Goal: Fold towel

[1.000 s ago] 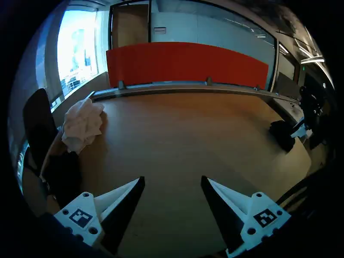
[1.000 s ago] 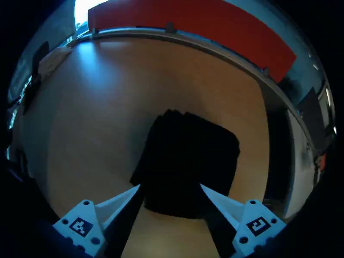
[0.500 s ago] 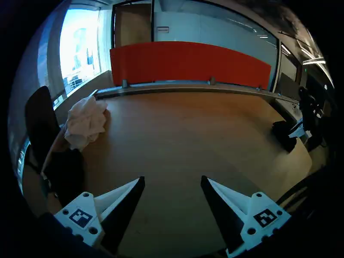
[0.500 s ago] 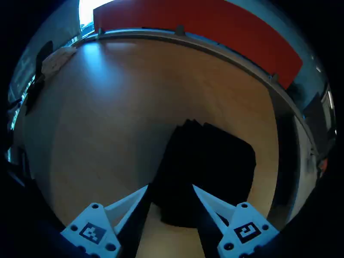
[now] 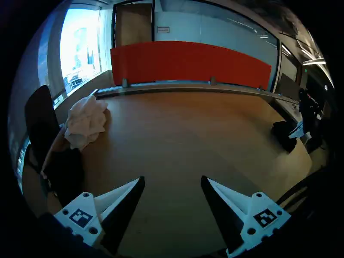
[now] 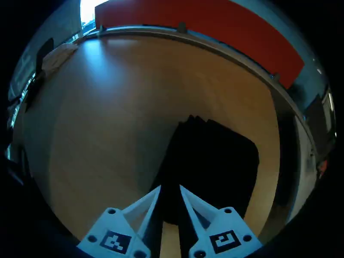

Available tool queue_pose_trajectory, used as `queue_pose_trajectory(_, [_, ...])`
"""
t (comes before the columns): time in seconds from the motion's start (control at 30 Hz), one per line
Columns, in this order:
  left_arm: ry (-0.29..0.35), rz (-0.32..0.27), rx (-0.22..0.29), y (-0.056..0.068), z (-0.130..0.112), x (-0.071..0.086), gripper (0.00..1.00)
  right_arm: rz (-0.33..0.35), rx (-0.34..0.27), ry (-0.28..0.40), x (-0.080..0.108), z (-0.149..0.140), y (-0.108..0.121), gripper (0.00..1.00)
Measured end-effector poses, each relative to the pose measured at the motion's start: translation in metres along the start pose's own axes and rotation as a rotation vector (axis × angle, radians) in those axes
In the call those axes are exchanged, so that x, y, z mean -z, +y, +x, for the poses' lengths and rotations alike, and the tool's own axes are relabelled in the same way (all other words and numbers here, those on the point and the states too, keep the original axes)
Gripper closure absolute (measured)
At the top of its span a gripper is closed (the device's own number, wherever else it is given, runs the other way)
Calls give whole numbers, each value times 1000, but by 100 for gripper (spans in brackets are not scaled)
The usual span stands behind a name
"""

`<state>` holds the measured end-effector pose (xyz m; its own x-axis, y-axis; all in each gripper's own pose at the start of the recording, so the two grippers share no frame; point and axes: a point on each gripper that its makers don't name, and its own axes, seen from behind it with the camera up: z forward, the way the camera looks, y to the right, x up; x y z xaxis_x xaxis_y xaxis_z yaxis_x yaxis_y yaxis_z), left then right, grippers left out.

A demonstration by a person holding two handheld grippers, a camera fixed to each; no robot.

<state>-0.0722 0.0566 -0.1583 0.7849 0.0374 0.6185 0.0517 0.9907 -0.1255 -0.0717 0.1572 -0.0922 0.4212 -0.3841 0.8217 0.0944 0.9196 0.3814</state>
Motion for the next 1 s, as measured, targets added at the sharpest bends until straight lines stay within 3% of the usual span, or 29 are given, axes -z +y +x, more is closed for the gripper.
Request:
queue_pose_trajectory(0.13, [0,0,-2,0,0,0,3,7,-2,5,0,1,-2,95])
queue_pose_trajectory(0.77, [3,-3,-4,-1,3,-3,3,56,11,-21,8,-5,-9,95])
queue_pose_trajectory(0.87, [4,-3,-3,-1,3,-4,3,54,0,-7,9,-1,-9,91])
queue_pose_trajectory(1.0, [5,-3,-1,-1,4,-4,3,65,-13,8,10,2,-14,75])
